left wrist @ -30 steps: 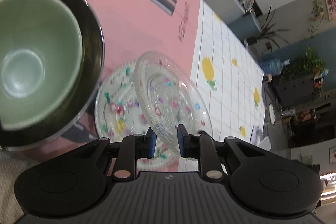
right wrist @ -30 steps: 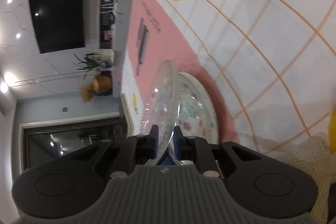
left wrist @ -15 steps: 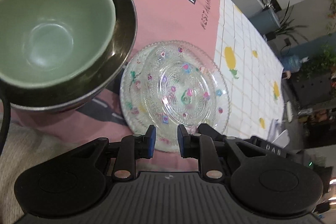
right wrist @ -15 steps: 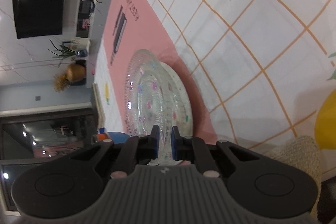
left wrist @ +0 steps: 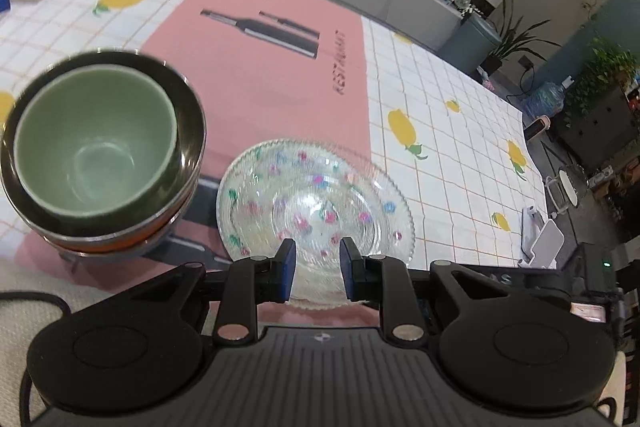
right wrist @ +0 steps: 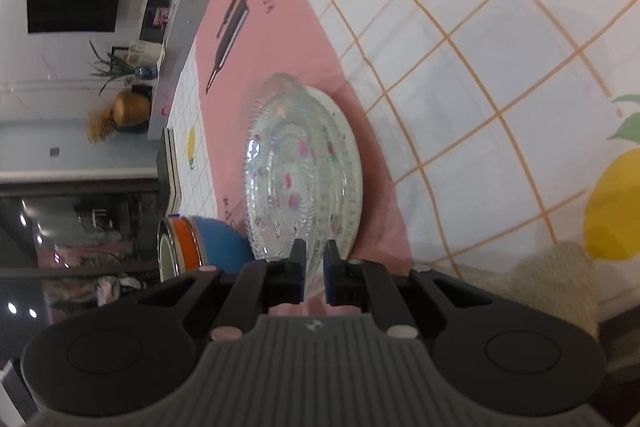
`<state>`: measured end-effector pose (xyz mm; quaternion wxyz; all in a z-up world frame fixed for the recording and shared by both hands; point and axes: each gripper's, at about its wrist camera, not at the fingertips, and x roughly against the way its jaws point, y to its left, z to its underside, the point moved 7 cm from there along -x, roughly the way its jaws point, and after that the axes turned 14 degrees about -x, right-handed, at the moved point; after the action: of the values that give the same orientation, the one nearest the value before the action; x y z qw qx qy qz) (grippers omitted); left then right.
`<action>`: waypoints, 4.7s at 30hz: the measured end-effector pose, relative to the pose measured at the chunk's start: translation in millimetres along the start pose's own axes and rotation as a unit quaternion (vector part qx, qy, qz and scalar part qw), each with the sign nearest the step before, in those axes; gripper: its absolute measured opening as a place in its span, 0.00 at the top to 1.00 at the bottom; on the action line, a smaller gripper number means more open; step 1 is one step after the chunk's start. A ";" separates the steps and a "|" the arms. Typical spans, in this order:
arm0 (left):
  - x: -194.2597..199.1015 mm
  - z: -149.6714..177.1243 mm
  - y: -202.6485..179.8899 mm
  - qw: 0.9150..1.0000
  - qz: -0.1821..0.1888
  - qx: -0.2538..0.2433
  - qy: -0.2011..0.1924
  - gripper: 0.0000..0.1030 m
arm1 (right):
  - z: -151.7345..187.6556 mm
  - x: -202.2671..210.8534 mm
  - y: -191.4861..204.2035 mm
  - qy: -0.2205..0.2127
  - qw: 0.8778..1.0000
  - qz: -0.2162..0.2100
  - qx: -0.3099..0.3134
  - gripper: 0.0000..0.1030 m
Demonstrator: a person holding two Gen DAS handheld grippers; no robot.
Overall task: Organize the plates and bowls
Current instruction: 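Open both tools and withdraw from the plate stack, then move both tools to the steel bowl stack holding the green bowl, then close both tools on opposite sides of the steel bowl stack rim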
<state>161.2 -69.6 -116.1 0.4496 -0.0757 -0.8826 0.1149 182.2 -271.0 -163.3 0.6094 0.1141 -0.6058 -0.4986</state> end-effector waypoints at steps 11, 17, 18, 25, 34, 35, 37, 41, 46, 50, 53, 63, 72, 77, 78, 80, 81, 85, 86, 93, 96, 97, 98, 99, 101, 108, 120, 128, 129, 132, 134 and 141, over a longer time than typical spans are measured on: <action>18.6 -19.6 3.7 0.999 0.016 -0.009 -0.037 0.75 | -23.3 36.8 -2.2 -0.115 0.993 0.024 0.023 0.62; 30.2 -33.9 21.6 0.998 0.011 0.014 -0.063 0.74 | -45.6 33.8 2.2 -0.154 0.988 -0.007 0.029 0.91; 31.1 -35.6 25.0 0.998 0.007 0.016 -0.064 0.74 | -44.8 30.0 7.5 -0.148 0.988 -0.016 0.033 0.92; 39.1 -43.1 43.5 0.995 -0.010 0.045 -0.087 0.74 | -41.0 25.9 18.3 -0.182 0.979 0.025 0.091 0.94; 60.9 -57.1 34.1 0.984 -0.101 -0.052 -0.140 0.67 | -26.5 8.8 31.5 -0.195 0.956 0.100 0.195 0.93; 62.6 -56.6 34.9 0.984 -0.100 -0.045 -0.142 0.67 | -27.4 8.4 30.3 -0.194 0.957 0.099 0.192 0.93; 63.7 -57.1 38.9 0.987 -0.077 -0.023 -0.139 0.66 | -28.5 7.0 28.0 -0.191 0.958 0.099 0.190 0.92; 63.1 -60.0 53.6 0.991 -0.040 0.017 -0.129 0.66 | -26.0 1.1 26.7 -0.182 0.958 0.111 0.194 0.90; 59.3 -60.7 72.3 0.990 -0.032 0.049 -0.126 0.66 | -22.3 -10.7 28.5 -0.163 0.958 0.118 0.207 0.90; 57.8 -65.0 86.9 0.992 -0.058 0.035 -0.106 0.66 | -20.3 -11.7 31.2 -0.165 0.955 0.121 0.214 0.90; 58.1 -61.9 98.1 0.993 -0.101 -0.021 -0.061 0.52 | -25.2 12.5 33.8 -0.202 0.957 0.077 0.194 0.71; 58.8 -35.1 146.0 0.994 -0.110 -0.011 -0.004 0.30 | -34.4 -12.3 19.5 -0.134 0.973 0.107 0.157 0.36; 25.3 -14.0 156.5 0.995 -0.087 0.034 0.039 0.37 | -39.5 -25.3 13.6 -0.099 0.985 0.074 0.120 0.77; 13.4 -7.5 165.9 0.993 -0.055 0.093 0.053 0.46 | -44.7 -23.6 8.8 -0.104 0.991 0.048 0.076 0.79; 12.7 -9.2 166.3 0.993 -0.055 0.093 0.052 0.47 | -45.3 -23.5 9.2 -0.106 0.991 0.046 0.073 0.79; 10.2 -13.2 168.3 0.992 -0.053 0.106 0.038 0.48 | -45.4 -24.6 12.4 -0.113 0.989 0.049 0.078 0.79; 8.5 -15.7 167.2 0.993 -0.053 0.104 0.031 0.49 | -45.3 -24.4 13.7 -0.117 0.989 0.052 0.080 0.79; -2.0 -28.7 157.5 0.995 -0.058 0.079 0.011 0.49 | -50.4 -26.8 19.4 -0.131 0.986 0.056 0.086 0.78; -4.8 -31.2 155.4 0.995 -0.057 0.077 0.010 0.49 | -52.0 -27.8 20.9 -0.134 0.986 0.056 0.088 0.78; -12.8 -37.0 153.2 0.996 -0.050 0.069 0.005 0.50 | -66.0 -33.1 30.3 -0.151 0.983 0.052 0.092 0.78; -12.0 -36.6 154.2 0.996 -0.047 0.069 0.004 0.52 | -69.1 -36.8 36.9 -0.151 0.980 0.058 0.117 0.76; -10.4 -36.7 153.8 0.997 -0.050 0.064 0.004 0.55 | -67.4 -38.8 40.2 -0.146 0.977 0.067 0.138 0.74; -7.5 -37.1 153.3 0.997 -0.058 0.053 0.003 0.56 | -63.7 -40.0 42.9 -0.138 0.974 0.079 0.160 0.70; -2.1 -37.8 151.7 0.997 -0.069 0.038 -0.006 0.56 | -59.0 -40.0 44.8 -0.133 0.972 0.089 0.174 0.67; 14.0 -39.9 146.4 0.995 -0.089 0.004 -0.039 0.56 | -47.6 -31.3 48.1 -0.135 0.968 0.082 0.193 0.47; 59.1 -50.4 119.4 0.984 -0.123 -0.066 -0.112 0.42 | -27.5 -2.6 43.4 -0.163 0.961 0.100 0.201 0.41; 42.9 -43.2 115.2 0.982 -0.157 -0.100 -0.035 0.36 | -9.3 7.9 81.9 -0.221 0.921 0.161 0.277 0.30; 40.7 -37.1 118.9 0.984 -0.145 -0.101 -0.021 0.34 | 9.6 -25.5 132.7 -0.128 0.951 0.199 0.199 0.29; 40.7 -36.9 120.5 0.985 -0.141 -0.098 -0.021 0.34 | 15.5 -33.9 143.7 -0.115 0.946 0.212 0.217 0.29; 38.9 -36.7 125.6 0.986 -0.137 -0.092 -0.016 0.33 | 30.4 -52.5 173.9 -0.121 0.934 0.227 0.247 0.29; 38.4 -37.3 129.3 0.987 -0.137 -0.086 -0.013 0.33 | 35.9 -66.6 185.8 -0.117 0.938 0.219 0.241 0.29; 34.0 -36.9 136.1 0.990 -0.126 -0.066 -0.004 0.33 | 50.2 -106.8 184.3 -0.124 0.935 0.201 0.263 0.30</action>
<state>175.4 74.3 -105.6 0.4509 0.0076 -0.8926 -0.0007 250.6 -80.1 -81.0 0.5656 0.0834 -0.7961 -0.1986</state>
